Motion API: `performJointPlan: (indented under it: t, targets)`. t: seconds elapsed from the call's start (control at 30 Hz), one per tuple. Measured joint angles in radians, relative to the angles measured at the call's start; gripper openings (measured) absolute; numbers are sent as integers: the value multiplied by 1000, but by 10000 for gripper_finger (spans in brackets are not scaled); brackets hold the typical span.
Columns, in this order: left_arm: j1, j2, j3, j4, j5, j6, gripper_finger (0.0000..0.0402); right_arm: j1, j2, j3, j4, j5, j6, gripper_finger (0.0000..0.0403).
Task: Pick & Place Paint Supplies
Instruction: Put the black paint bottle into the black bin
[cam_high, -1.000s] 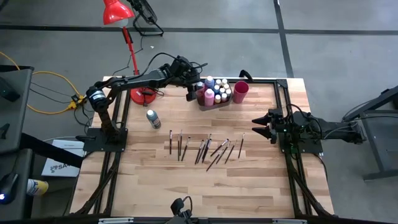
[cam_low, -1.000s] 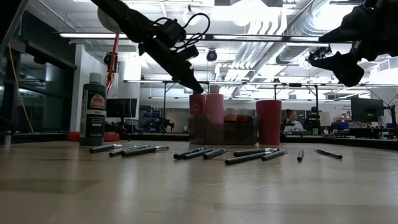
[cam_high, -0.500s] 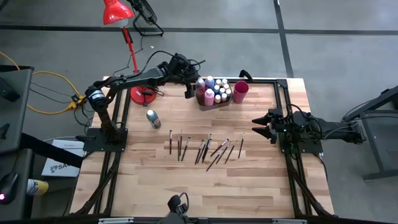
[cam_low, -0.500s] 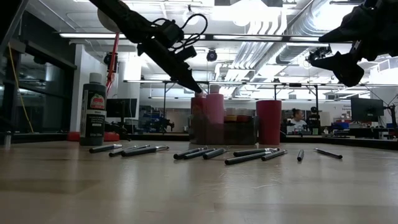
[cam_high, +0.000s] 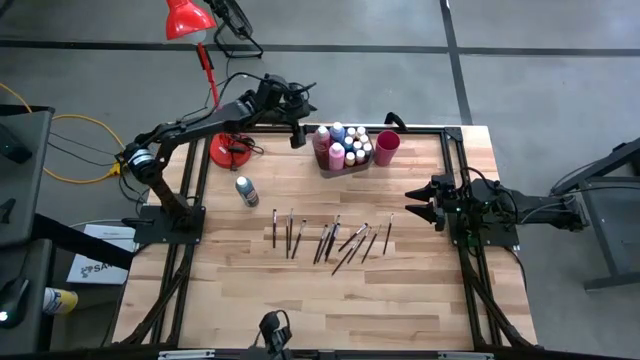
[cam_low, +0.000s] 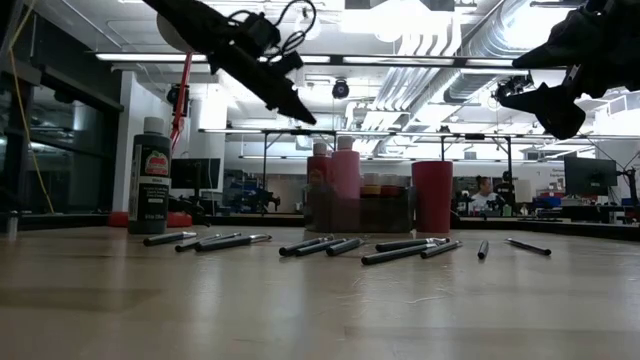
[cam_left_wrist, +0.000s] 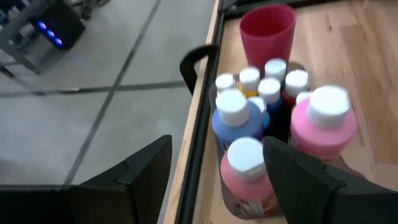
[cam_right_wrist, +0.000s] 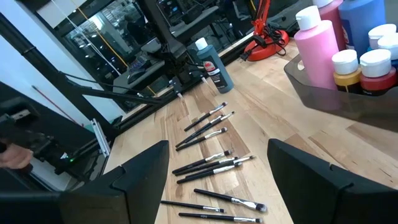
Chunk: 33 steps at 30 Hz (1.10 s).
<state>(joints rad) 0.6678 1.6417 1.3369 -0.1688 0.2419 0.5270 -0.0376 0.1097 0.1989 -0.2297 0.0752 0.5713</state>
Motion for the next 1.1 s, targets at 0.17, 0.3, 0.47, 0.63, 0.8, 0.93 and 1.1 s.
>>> performJointPlan:
  t: [0.17, 0.3, 0.47, 0.63, 0.8, 0.93, 1.1]
  targets:
    - [0, -74, 0, -16, 5, -10, 246, 0, 0, 0, 0, -1, 0, 266]
    - [0, -146, 0, -70, 6, -7, 246, 0, 0, 0, 0, 0, 0, 266]
    - [-11, -253, 0, -231, 3, -8, 246, 0, 0, 0, 0, 0, 0, 266]
    - [-61, -347, 0, -465, -3, -5, 246, 0, 0, 0, 0, 0, 0, 266]
    - [-138, -411, -23, -680, -23, 59, 246, 0, 0, 0, 0, 0, 0, 266]
    - [-186, -462, -80, -732, -66, -2, 246, 0, 0, 0, 0, 0, 0, 266]
    - [-238, -539, -150, -745, -132, -127, 246, 0, 0, 0, 0, 0, 0, 266]
